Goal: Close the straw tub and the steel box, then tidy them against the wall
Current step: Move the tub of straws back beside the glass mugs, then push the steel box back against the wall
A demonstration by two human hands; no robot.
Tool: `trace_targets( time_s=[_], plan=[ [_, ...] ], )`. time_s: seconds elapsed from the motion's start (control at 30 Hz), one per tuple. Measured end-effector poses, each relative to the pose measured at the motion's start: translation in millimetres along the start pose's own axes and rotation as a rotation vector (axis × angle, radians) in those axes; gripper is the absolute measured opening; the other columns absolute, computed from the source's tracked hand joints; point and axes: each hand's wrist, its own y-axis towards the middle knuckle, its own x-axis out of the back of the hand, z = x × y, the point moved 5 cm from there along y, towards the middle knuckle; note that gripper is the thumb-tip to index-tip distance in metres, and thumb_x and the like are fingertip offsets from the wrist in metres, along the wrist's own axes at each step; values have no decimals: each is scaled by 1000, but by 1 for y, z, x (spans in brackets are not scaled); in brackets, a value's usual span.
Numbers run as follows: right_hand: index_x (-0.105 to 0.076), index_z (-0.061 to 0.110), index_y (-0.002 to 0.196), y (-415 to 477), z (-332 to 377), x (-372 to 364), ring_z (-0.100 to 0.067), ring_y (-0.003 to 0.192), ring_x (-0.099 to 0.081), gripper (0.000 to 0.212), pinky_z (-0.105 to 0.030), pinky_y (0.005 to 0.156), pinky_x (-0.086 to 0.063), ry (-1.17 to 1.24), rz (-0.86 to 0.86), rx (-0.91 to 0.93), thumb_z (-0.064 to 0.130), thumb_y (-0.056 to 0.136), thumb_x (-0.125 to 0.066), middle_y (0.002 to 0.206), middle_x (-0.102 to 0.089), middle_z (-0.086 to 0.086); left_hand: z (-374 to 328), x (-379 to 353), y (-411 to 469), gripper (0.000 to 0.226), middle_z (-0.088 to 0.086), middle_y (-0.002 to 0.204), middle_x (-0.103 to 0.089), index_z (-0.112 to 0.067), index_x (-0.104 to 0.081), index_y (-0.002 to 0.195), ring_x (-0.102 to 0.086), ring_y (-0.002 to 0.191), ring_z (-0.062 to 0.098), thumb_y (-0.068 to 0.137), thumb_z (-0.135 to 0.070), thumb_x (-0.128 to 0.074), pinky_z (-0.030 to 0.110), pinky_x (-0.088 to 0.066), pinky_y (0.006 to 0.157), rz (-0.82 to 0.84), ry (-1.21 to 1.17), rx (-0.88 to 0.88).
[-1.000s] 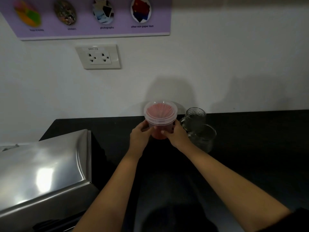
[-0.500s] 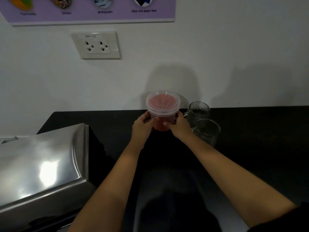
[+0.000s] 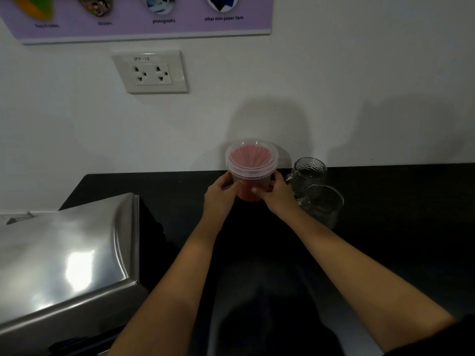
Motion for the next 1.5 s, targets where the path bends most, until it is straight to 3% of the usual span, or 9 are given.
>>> trace_targets(
  time_s=[0.1, 0.2, 0.3, 0.4, 0.5, 0.87, 1.1, 1.23, 1.5],
  plan=[
    [-25, 4, 138, -4, -2, 1, -32, 122, -48, 75, -34, 100, -37, 11, -6, -3, 11, 77, -69, 133, -49, -20, -2, 1, -4, 44, 2, 115, -65, -17, -54, 127, -61, 100, 8, 84, -22, -62, 26, -48, 91, -11, 29, -18],
    [-16, 3, 141, -15, -6, 2, -33, 126, -43, 83, -42, 107, -33, 18, 13, -43, 13, 78, -68, 139, -42, -23, -4, 5, -16, 43, -9, 103, -63, -15, -54, 126, -56, 83, -8, 84, -20, -63, 2, -44, 69, -50, 31, -58],
    [-16, 5, 142, -36, -8, 4, -32, 126, -43, 80, -29, 100, -34, 39, 42, -65, 15, 80, -66, 140, -40, -23, -6, 9, -38, 43, -9, 102, -57, -15, -53, 127, -50, 82, -11, 85, -18, -62, -5, -38, 62, -58, 43, -64],
    [-23, 10, 141, -59, -7, 12, -28, 123, -46, 74, -27, 89, -37, 24, 41, -83, 20, 81, -65, 138, -42, -20, -8, 10, -66, 39, -8, 103, -57, -15, -54, 124, -53, 84, -5, 86, -13, -60, -3, -40, 63, -38, 42, -58],
    [-29, 13, 138, -82, -3, 25, -24, 118, -50, 68, -26, 85, -39, -1, 18, -100, 23, 81, -65, 134, -47, -16, -8, 10, -96, 40, -7, 114, -57, -17, -54, 125, -54, 102, 5, 86, -15, -60, 9, -41, 79, 25, 72, -60],
    [-39, 14, 132, -161, 18, 45, -24, 115, -52, 58, -28, 86, -41, -60, 22, -8, 29, 82, -63, 128, -53, -13, -13, 36, -192, 39, 0, 130, -55, -25, -55, 123, -54, 115, 12, 85, -19, -62, 33, -43, 103, 144, 162, -191],
    [-41, 17, 130, -183, 43, 16, -22, 114, -51, 55, -30, 88, -41, -41, 126, 64, 32, 82, -62, 128, -52, -9, -8, 88, -228, 32, -4, 119, -61, -42, -57, 103, -58, 108, 7, 84, -17, -63, 18, -46, 92, 49, 146, -265],
    [-42, 17, 129, -187, 55, -10, -13, 102, -50, 54, -26, 81, -39, -41, 192, 112, 32, 82, -62, 128, -52, -9, -2, 112, -241, 31, -5, 114, -62, -41, -59, 100, -60, 105, 7, 84, -15, -62, 15, -47, 87, -30, 84, -238],
    [-43, 19, 128, -196, 59, -59, -11, 102, -50, 48, -23, 77, -36, -22, 290, 141, 37, 85, -55, 118, -54, -2, 20, 181, -285, 24, -10, 100, -69, -32, -67, 92, -64, 90, -3, 82, -10, -65, 8, -46, 78, -174, 86, -215]
  ],
)
